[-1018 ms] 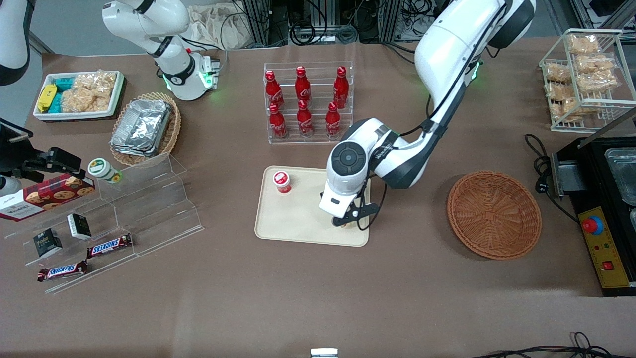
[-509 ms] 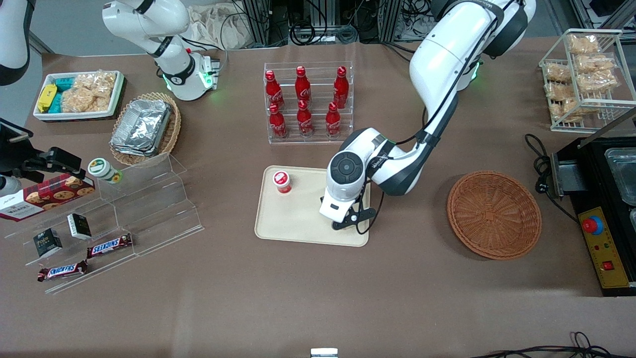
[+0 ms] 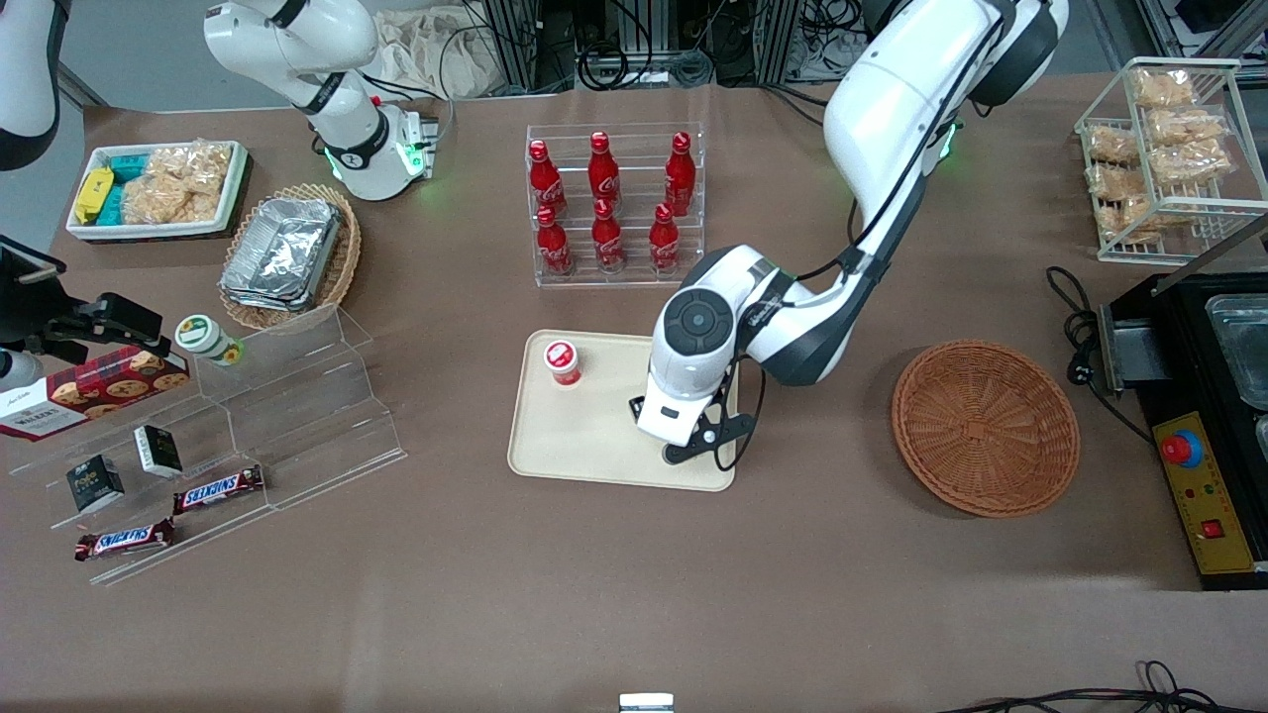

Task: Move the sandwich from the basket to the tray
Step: 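Lower the sandwich onto the tray and open the left gripper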

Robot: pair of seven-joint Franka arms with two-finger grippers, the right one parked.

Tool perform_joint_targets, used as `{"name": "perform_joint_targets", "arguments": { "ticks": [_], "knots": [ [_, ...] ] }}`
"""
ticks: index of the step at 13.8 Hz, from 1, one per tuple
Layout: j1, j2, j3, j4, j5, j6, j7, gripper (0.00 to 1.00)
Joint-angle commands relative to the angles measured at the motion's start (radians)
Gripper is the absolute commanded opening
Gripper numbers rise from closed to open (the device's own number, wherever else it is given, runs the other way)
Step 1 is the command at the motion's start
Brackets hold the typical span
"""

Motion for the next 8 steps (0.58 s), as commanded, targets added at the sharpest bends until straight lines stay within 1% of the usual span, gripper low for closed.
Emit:
{"name": "perform_joint_targets", "arguments": {
  "ticks": [1,2,5,7,8],
  "knots": [
    [-0.004,-0.13,0.032,-0.026,0.014,-0.042,-0.072,1.0],
    [0.004,-0.168,0.037,-0.026,0.014,-0.079,-0.08,1.0],
    [0.076,-0.291,0.04,-0.026,0.006,-0.222,-0.063,1.0],
    [0.14,-0.362,0.037,-0.049,0.004,-0.265,-0.052,1.0],
    [0.165,-0.397,0.037,-0.068,0.0,-0.271,-0.016,1.0]
  ]
}}
